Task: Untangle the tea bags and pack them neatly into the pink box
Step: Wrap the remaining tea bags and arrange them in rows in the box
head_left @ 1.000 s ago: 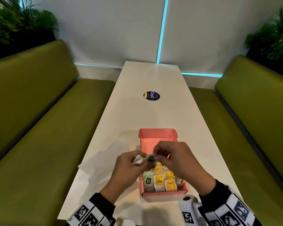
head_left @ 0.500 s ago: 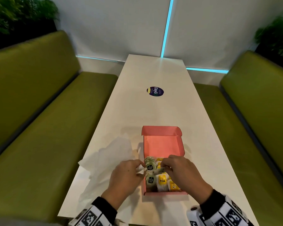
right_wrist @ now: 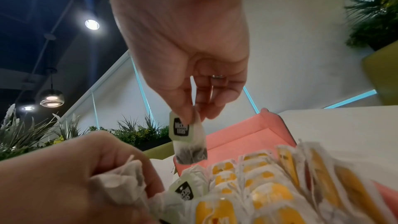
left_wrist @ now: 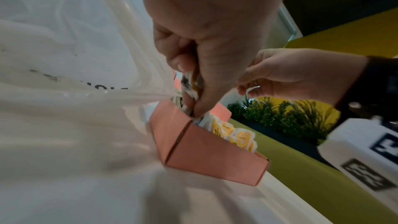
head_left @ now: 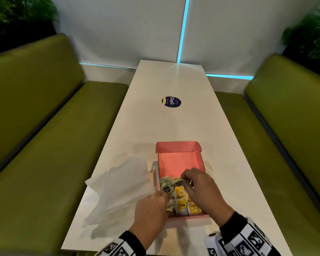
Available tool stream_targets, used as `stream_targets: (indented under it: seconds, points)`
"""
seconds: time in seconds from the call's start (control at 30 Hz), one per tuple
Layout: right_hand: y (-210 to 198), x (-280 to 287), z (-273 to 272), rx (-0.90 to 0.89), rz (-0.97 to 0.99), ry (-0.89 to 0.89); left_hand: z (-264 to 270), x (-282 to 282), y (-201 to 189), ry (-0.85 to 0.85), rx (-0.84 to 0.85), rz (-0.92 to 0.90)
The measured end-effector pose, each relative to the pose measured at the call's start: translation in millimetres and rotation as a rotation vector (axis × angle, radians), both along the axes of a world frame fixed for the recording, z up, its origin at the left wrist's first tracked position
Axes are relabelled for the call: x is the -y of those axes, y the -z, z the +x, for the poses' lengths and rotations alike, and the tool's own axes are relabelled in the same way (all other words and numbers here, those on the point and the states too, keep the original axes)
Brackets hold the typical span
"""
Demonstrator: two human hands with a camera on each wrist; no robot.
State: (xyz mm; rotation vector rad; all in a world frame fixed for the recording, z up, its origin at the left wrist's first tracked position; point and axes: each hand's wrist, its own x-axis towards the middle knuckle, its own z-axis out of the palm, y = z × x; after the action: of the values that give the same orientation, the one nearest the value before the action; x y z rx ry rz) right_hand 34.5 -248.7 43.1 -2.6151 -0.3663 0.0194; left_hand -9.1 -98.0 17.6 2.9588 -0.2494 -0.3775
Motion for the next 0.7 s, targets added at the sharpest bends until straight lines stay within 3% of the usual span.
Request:
stream_targets:
  seconds: [0.23,0.5,0.7]
  points:
    - [8.0,-4.6,5.5,-0.123,0.085,-0.110,-17.8,-3.3,-1.8,0.037,-0.007,-0.065]
    - [19.4,-20.9,13.8,-0.169,-0.323,-0.275,-16.9,-3.4,-4.4,0.033,-0.018,-0.044]
    - [25.2,-26.4,15.5,-0.148,-0.417,-0.257,-11.9,-4.3,-2.5,-0.032,-0.004,-0.046]
